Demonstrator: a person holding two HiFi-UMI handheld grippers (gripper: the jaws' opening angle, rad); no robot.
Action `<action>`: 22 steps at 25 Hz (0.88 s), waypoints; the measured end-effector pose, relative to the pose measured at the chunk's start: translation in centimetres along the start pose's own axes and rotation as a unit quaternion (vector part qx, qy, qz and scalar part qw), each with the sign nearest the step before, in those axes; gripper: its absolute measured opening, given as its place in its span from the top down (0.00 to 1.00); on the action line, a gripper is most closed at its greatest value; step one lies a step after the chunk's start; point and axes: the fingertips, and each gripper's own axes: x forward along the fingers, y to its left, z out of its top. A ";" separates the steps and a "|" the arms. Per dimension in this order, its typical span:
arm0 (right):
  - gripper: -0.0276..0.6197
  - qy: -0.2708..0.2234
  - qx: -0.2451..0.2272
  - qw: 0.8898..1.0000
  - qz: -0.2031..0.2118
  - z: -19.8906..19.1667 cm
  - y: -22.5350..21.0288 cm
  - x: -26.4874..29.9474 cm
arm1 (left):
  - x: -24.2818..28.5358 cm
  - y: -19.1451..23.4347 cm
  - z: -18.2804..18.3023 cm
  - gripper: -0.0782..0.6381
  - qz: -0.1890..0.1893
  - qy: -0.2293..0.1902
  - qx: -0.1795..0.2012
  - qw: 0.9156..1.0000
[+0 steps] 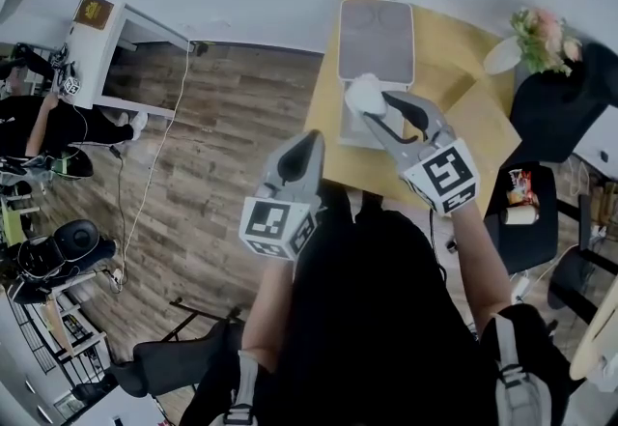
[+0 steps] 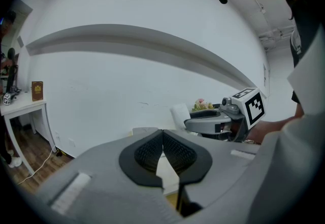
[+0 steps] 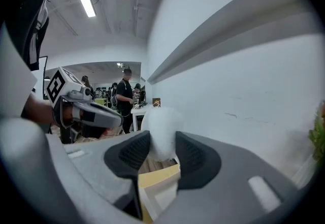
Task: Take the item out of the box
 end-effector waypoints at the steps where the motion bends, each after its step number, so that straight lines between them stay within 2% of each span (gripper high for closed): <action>1: 0.70 -0.005 0.007 1.000 0.002 0.1 0.1 0.0 | 0.0 0.0 -0.1 0.88 0.000 0.000 -0.001 1.000; 14: 0.70 -0.045 0.070 0.996 0.011 0.9 1.1 -0.9 | -0.8 0.0 -0.8 0.88 -0.005 0.004 -0.005 1.000; 22: 0.70 -0.060 0.085 0.994 0.017 1.3 1.0 -1.0 | -0.9 0.4 -0.9 0.88 -0.001 0.006 -0.007 1.000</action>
